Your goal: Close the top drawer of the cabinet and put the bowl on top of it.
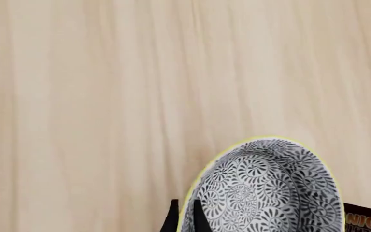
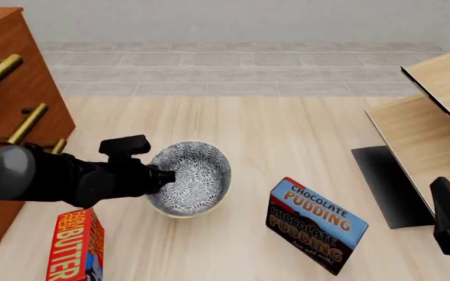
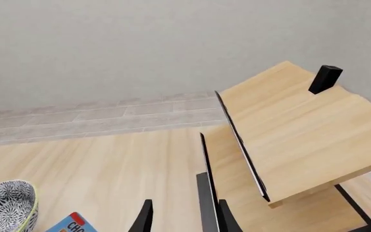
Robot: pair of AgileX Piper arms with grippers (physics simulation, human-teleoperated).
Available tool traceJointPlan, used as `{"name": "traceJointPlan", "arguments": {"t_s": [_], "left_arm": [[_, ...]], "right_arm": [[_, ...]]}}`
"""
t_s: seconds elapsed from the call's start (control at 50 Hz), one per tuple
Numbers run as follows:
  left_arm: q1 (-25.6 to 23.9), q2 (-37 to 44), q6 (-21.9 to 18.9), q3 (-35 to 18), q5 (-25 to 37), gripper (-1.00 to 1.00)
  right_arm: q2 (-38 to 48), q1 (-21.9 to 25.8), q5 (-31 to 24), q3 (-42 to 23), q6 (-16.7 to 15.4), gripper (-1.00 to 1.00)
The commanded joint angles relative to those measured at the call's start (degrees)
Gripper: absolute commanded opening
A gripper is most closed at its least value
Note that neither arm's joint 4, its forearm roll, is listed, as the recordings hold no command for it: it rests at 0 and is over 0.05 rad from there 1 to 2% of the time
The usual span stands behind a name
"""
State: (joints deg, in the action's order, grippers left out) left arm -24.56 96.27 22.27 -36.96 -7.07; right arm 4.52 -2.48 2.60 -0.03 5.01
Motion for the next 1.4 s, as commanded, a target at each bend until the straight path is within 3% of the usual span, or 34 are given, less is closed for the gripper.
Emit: {"name": "traceJointPlan", "arguments": {"t_s": [0.02,0.26,0.7,0.72,0.76,0.82,0.98,1.28,1.4], "left_arm": [[1.06,-0.32,-0.92,0.11,0.27,-1.00],[2.51,-3.01,-1.20,-0.71,1.82,-1.00],[-0.38,-14.98,3.09,-4.24,8.11,-1.00],[1.52,-14.67,3.96,-4.45,8.94,-1.00],[0.38,-14.92,6.30,-4.68,9.35,-1.00],[0.57,-16.30,5.35,-5.45,10.23,-1.00],[-0.25,-20.71,8.01,-8.26,13.69,-1.00],[1.14,-27.39,6.45,-16.42,22.31,-1.00],[5.36,-27.82,7.24,-21.70,27.79,-1.00]], "right_arm": [[0.32,0.10,0.25,0.01,-0.11,1.00],[0.84,0.21,0.60,0.00,-0.12,1.00],[0.83,0.21,0.52,0.00,-0.16,1.00],[0.79,0.20,0.49,0.00,-0.14,1.00],[0.85,0.16,0.56,0.00,-0.08,1.00],[0.84,0.13,0.56,-0.01,-0.06,1.00],[0.65,-0.05,0.43,0.00,0.20,1.00],[0.34,-0.17,0.25,0.00,0.54,1.00],[0.10,-0.26,0.08,-0.01,0.60,1.00]]}}
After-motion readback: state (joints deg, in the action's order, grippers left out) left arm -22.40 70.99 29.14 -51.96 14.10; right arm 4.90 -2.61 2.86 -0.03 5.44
